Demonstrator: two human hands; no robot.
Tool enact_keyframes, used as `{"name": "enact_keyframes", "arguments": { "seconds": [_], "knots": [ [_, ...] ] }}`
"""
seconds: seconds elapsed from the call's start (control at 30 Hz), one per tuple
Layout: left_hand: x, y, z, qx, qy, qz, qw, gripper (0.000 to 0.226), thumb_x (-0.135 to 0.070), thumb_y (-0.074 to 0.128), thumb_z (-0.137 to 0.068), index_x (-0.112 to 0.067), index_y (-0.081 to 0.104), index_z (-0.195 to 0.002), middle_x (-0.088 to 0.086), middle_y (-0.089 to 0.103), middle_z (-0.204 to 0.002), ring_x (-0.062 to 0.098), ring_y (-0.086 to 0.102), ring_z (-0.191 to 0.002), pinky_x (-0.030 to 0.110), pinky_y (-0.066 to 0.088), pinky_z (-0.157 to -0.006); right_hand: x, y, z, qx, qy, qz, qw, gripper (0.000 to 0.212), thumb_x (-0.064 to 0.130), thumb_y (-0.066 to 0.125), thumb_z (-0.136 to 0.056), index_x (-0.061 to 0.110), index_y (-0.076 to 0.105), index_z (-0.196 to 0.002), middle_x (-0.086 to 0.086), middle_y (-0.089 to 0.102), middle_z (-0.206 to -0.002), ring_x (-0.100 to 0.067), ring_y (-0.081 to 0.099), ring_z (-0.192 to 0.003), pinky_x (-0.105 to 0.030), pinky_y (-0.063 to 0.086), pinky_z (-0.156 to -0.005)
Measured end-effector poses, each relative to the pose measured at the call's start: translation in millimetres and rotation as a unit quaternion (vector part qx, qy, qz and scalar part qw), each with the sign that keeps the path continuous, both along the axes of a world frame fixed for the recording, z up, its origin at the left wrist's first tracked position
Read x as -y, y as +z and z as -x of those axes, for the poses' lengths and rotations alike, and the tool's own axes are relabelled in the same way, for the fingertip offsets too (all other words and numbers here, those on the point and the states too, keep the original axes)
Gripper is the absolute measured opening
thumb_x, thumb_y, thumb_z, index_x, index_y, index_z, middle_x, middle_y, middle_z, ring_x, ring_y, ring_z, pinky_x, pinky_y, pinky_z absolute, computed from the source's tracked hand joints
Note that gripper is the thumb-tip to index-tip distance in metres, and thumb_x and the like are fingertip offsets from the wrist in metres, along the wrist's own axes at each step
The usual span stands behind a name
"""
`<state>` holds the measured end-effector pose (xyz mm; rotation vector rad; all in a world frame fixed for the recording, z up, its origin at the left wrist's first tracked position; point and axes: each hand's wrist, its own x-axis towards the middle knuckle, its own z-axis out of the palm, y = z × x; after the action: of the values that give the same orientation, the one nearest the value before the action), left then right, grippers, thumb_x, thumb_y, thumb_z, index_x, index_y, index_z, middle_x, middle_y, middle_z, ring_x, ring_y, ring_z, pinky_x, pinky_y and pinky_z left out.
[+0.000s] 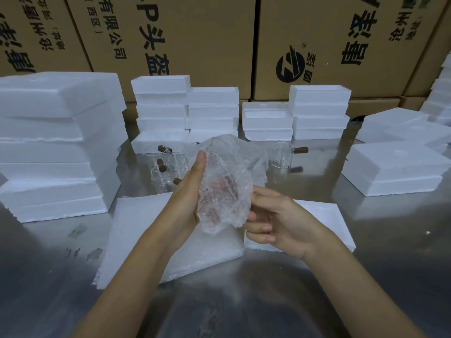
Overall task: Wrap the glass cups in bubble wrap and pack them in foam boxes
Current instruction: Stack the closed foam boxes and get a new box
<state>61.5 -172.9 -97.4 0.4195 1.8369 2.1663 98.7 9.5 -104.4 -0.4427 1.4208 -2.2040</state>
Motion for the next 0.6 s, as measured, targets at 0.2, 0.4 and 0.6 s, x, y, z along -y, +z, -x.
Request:
{"name": "enact_keyframes", "arguments": {
  "seconds": [0.2,0.4,0.6],
  "knots": [
    [1,2,0,0.012,0.046,-0.077,0.996,0.076,-0.071,0.057,-0.08,-0.025,0.053,-0.141,0.002,0.065,-0.133,0.022,0.061,-0.124,0.044,0.045,-0.107,5,4,-2,-0.02,-0.055,-0.179,0.982,0.046,0.055,0.055,-0.093,0.01,0.052,-0.084,-0.003,0.035,-0.054,-0.012,0.022,-0.041,-0.02,0.024,-0.038],
    [4,1,3,0.011,0.131,-0.151,0.98,0.061,-0.047,0.065,-0.087,-0.024,0.051,-0.141,0.002,0.065,-0.132,0.024,0.063,-0.121,0.046,0.05,-0.101,-18,19,6,-0.069,-0.194,-0.174,0.963,0.068,0.07,0.057,-0.075,0.008,0.061,-0.102,-0.014,0.056,-0.062,-0.019,0.039,-0.04,-0.025,0.032,-0.041],
    [8,3,4,0.04,0.119,-0.23,0.965,0.053,-0.042,0.064,-0.093,-0.026,0.051,-0.142,0.002,0.065,-0.133,0.022,0.062,-0.122,0.039,0.054,-0.098,-36,21,11,-0.079,-0.301,-0.119,0.943,0.049,0.06,0.07,-0.077,0.013,0.064,-0.09,-0.015,0.064,-0.066,-0.024,0.051,-0.043,-0.028,0.042,-0.045]
  ]
}}
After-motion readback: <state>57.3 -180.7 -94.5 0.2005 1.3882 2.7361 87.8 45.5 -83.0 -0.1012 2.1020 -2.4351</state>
